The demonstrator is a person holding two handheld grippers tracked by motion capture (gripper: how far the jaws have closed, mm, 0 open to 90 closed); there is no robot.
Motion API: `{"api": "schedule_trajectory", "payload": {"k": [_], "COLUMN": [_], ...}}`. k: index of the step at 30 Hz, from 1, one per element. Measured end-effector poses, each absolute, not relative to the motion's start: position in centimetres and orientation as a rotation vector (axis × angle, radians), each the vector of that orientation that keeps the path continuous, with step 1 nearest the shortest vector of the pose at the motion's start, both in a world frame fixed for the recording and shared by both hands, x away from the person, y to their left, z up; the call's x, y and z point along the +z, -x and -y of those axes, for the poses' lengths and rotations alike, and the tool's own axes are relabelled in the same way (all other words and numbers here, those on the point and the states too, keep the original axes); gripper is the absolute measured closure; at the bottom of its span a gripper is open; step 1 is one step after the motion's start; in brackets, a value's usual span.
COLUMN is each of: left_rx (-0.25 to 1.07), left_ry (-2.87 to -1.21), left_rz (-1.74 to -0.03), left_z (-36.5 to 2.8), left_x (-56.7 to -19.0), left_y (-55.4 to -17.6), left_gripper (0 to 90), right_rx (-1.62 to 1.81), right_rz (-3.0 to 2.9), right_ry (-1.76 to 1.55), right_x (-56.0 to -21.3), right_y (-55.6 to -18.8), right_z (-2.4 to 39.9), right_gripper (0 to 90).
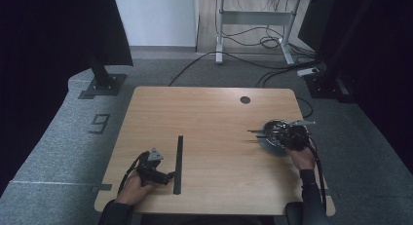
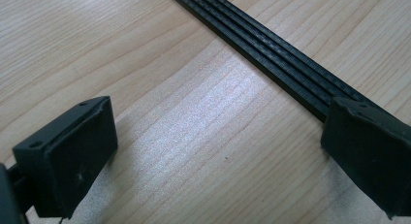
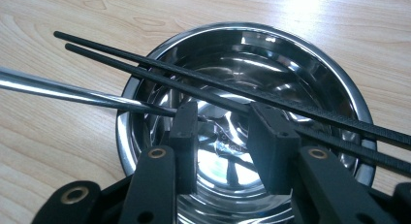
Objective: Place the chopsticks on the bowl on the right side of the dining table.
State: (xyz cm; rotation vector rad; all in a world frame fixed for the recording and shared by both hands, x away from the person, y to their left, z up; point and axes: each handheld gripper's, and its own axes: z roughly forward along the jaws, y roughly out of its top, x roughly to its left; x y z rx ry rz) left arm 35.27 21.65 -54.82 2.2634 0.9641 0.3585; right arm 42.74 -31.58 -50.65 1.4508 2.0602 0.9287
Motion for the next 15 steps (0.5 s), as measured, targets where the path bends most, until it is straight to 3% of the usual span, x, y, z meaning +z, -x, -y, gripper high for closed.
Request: {"api": "schedule_trajectory", "payload": {"k": [15], "left_rx": [0.359], "left_ry": [-2.264], "left_rz": [-0.964], "left_z": [-21.63], "left_x": [-54.82], "left_y": [-35.29], "left_gripper": [0.0], "right_rx": [0.922], "right_rz": [-2.068], "right_ry": [-1.404], "right_x": [-50.89], "right_y": [-43.08], "right_z": [30.79], "right_gripper": [64.1]}}
